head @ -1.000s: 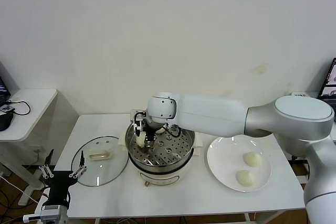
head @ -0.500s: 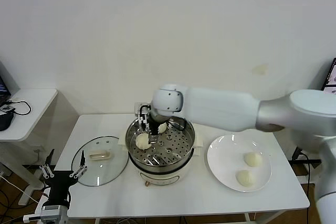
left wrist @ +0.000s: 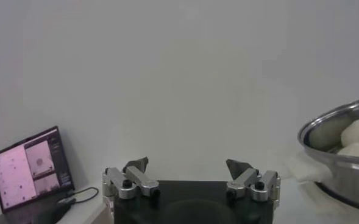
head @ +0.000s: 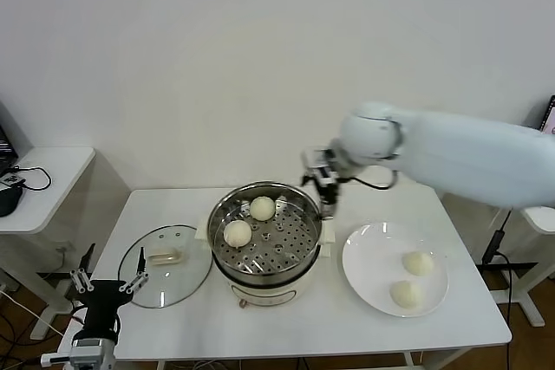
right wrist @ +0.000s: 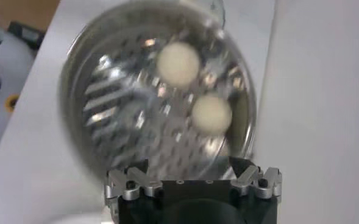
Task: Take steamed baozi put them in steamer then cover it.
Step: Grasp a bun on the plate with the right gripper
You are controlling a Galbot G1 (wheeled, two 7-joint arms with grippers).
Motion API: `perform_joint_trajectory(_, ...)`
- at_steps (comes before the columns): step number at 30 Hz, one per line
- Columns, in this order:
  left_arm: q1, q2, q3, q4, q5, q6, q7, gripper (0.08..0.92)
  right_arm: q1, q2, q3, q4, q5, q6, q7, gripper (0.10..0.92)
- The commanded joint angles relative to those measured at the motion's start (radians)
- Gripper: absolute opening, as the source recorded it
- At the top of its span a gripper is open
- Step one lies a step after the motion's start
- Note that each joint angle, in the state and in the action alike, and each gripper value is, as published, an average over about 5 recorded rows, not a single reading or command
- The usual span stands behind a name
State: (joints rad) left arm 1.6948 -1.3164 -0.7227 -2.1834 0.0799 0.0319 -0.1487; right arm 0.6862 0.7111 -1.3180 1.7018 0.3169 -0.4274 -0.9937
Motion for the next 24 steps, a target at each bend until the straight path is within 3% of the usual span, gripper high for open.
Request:
perform_joint_trajectory(1, 0.002, 0.002, 0.007, 0.001, 0.003, 0.001, 0.000, 0.823, 0.002, -0.336, -0.025, 0.139, -0.181, 0.127, -0.103, 0.822)
perform_joint_trajectory(11, 0.005, -0.008, 0.029, 0.021, 0.018, -0.003, -0.001, 0.823, -0.252, -0.478, 0.026, 0.145, -0.388, 0.181, -0.092, 0.823)
perform_joint_trajectory(24, 0.008, -0.017, 0.020, 0.043, 0.024, -0.003, -0.002, 0.823, -0.739, -0.405, 0.403, 0.042, -0.453, 0.176, -0.059, 0.823)
